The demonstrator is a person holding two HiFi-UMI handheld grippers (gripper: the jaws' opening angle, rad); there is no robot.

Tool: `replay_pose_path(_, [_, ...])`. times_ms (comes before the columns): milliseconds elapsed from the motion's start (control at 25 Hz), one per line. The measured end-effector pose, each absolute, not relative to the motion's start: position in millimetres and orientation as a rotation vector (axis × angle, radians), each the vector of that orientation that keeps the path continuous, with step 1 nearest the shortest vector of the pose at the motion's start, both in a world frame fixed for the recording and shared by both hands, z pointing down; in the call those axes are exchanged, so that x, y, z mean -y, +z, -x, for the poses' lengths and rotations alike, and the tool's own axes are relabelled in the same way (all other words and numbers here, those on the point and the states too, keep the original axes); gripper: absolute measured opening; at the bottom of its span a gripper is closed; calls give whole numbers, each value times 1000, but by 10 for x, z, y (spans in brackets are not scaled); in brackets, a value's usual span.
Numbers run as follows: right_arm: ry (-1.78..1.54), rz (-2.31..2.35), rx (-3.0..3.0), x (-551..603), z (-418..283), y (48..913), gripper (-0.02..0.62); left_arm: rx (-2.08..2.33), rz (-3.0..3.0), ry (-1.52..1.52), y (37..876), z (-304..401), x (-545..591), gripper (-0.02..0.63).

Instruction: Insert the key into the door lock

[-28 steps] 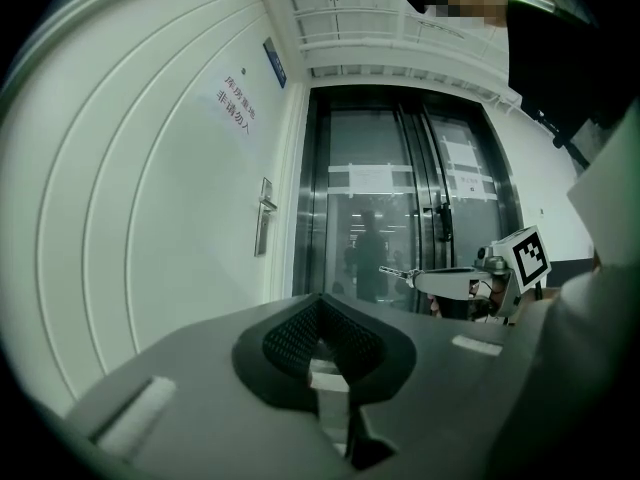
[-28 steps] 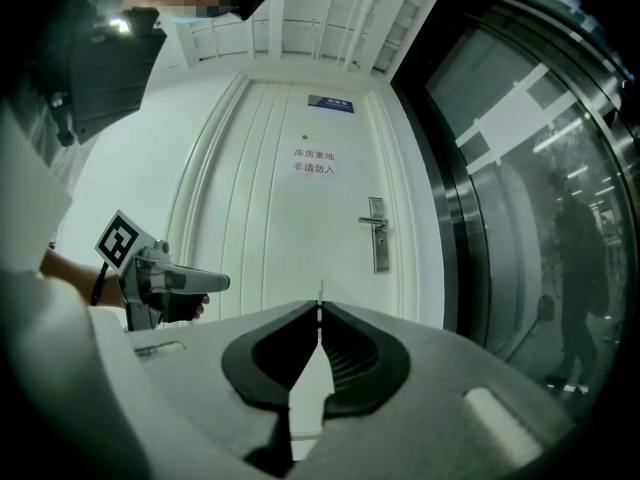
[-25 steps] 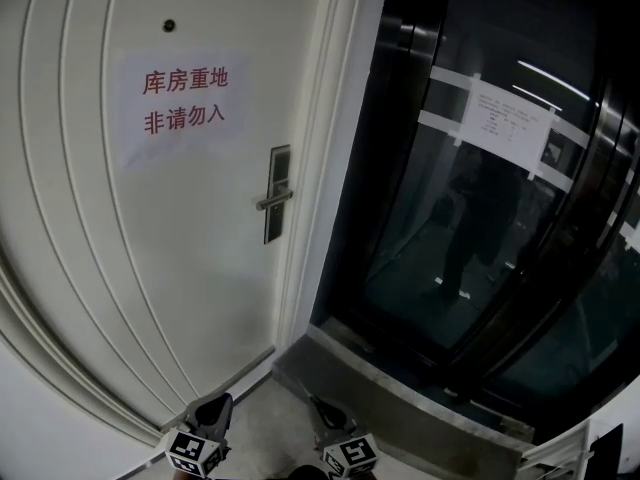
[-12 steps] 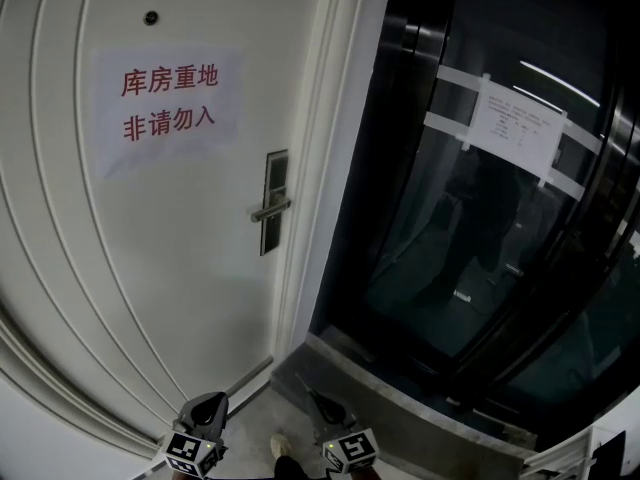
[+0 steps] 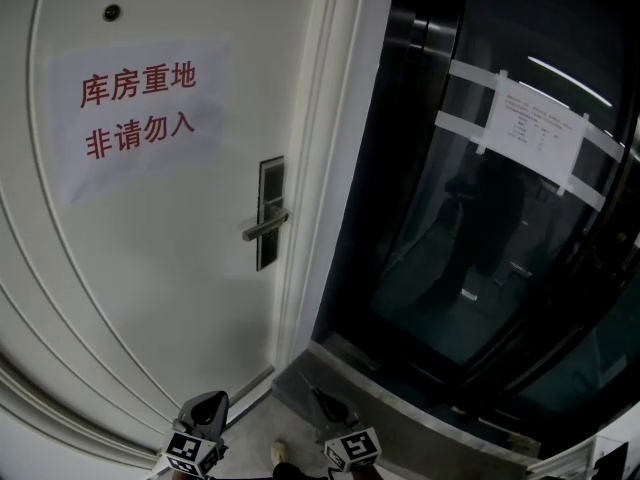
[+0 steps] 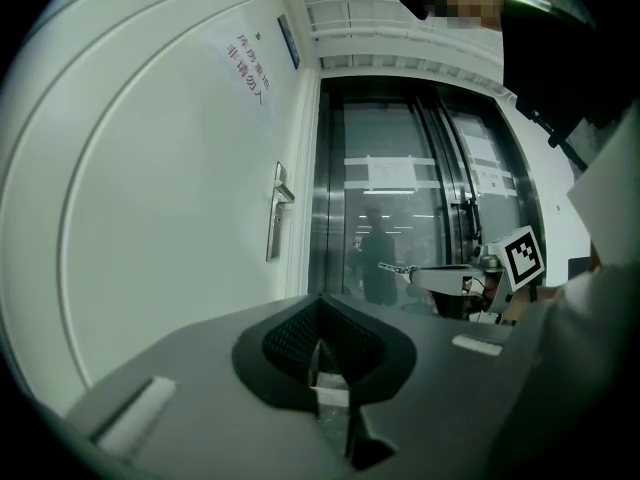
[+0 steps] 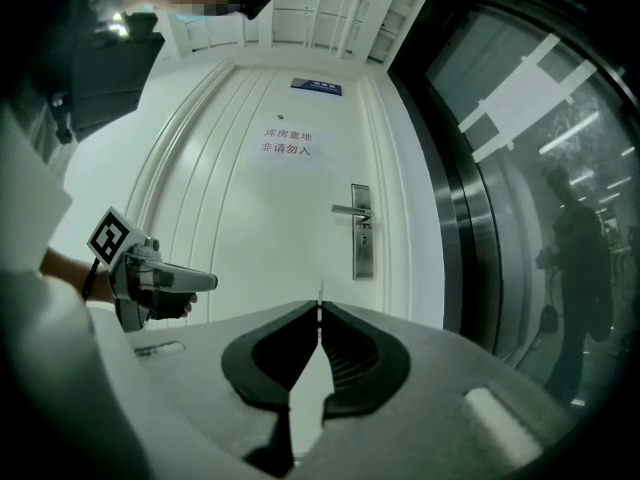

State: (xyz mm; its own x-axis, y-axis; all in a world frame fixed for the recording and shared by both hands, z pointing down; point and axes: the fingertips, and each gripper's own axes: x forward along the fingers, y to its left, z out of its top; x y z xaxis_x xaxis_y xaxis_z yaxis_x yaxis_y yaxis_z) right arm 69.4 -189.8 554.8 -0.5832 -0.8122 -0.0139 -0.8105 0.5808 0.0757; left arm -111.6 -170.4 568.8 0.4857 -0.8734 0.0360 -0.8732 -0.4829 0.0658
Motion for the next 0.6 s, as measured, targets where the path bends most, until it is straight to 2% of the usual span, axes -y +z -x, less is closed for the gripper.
replay_pose_path(600, [-285, -1414, 2707, 2834, -810, 5396, 11, 1581, -2605, 0, 5684, 1148, 2420, 2])
